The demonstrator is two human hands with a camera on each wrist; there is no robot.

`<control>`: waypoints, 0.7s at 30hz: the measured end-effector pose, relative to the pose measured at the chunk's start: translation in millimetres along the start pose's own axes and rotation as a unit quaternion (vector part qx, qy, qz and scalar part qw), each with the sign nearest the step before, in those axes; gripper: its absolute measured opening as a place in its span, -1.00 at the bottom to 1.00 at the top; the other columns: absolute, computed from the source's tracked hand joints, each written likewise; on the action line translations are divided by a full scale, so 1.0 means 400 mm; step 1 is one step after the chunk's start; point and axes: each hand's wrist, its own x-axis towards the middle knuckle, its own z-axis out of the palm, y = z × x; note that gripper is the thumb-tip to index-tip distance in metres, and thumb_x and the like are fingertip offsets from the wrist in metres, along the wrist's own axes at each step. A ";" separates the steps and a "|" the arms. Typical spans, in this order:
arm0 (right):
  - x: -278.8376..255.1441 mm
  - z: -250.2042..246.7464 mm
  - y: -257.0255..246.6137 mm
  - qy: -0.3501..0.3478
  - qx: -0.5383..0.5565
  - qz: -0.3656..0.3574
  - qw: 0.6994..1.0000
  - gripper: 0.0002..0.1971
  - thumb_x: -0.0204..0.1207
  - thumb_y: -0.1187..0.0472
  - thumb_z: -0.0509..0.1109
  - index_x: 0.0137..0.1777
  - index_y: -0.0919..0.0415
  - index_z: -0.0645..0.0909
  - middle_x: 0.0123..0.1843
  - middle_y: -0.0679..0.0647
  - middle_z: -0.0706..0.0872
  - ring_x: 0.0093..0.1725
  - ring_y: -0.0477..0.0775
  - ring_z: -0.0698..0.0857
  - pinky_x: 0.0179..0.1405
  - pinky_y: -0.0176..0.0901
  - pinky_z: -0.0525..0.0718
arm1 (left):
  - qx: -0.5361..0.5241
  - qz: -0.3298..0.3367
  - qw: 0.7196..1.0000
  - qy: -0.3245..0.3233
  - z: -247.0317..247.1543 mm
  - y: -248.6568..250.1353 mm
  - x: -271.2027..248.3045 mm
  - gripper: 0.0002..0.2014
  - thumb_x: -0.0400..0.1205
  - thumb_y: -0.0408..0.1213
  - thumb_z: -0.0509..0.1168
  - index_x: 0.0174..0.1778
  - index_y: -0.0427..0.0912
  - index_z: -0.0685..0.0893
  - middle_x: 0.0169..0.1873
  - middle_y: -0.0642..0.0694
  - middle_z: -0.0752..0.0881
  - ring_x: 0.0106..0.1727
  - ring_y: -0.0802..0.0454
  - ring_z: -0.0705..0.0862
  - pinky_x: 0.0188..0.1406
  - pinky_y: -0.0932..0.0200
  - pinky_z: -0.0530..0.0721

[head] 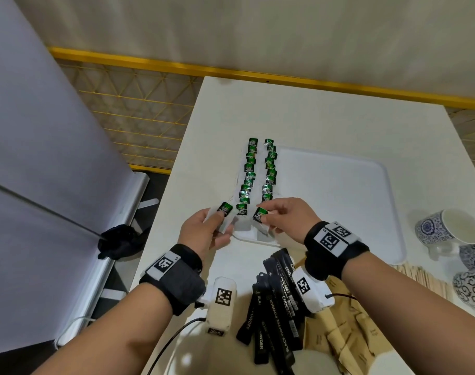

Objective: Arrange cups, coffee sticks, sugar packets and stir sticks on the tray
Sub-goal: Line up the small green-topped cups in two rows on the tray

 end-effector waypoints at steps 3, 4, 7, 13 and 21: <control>0.005 0.016 -0.017 -0.049 -0.022 -0.007 0.999 -0.84 0.51 0.30 0.45 0.01 0.06 0.76 -0.15 0.25 0.82 -0.31 0.06 0.71 -0.08 -0.04 0.75 | -0.009 0.019 0.999 0.050 -0.035 0.010 0.011 -0.91 0.64 -0.23 0.33 -0.03 -0.16 0.68 -0.13 -0.20 0.77 -0.14 -0.07 0.72 0.06 -0.02 0.73; 0.007 0.023 -0.023 -0.071 -0.023 -0.006 0.997 -0.84 0.51 0.31 0.45 -0.03 0.03 0.76 -0.15 0.29 0.81 -0.29 0.09 0.70 -0.06 0.03 0.74 | -0.005 0.026 0.998 0.063 -0.047 0.013 0.014 -0.92 0.63 -0.23 0.34 -0.05 -0.16 0.69 -0.15 -0.18 0.73 -0.16 -0.05 0.70 0.02 0.04 0.73; 0.022 0.040 -0.033 -0.104 -0.028 0.010 0.994 -0.83 0.52 0.30 0.46 0.01 0.00 0.72 -0.17 0.28 0.77 -0.25 0.11 0.66 -0.02 0.12 0.73 | 0.005 0.038 0.995 0.089 -0.073 0.018 0.022 -0.92 0.62 -0.25 0.36 -0.05 -0.16 0.71 -0.20 -0.12 0.69 -0.28 0.03 0.61 -0.07 0.11 0.69; 0.062 0.054 -0.037 -0.065 -0.132 0.001 0.989 -0.84 0.55 0.23 0.41 0.03 -0.06 0.71 -0.32 0.06 0.74 -0.32 0.04 0.67 0.01 -0.02 0.72 | -0.003 0.023 0.995 0.095 -0.094 0.010 0.028 -0.93 0.61 -0.31 0.36 -0.01 -0.13 0.69 -0.15 -0.17 0.70 -0.20 -0.02 0.66 -0.17 0.12 0.73; 0.061 0.069 -0.042 0.000 -0.212 -0.070 0.975 -0.76 0.53 0.19 0.42 0.18 0.01 0.70 -0.21 -0.18 0.61 -0.27 -0.15 0.57 -0.16 -0.34 0.59 | -0.002 0.008 0.997 0.083 -0.094 -0.006 0.039 -0.85 0.60 -0.33 0.37 0.08 -0.09 0.68 0.00 -0.24 0.71 -0.05 -0.10 0.67 -0.27 0.16 0.67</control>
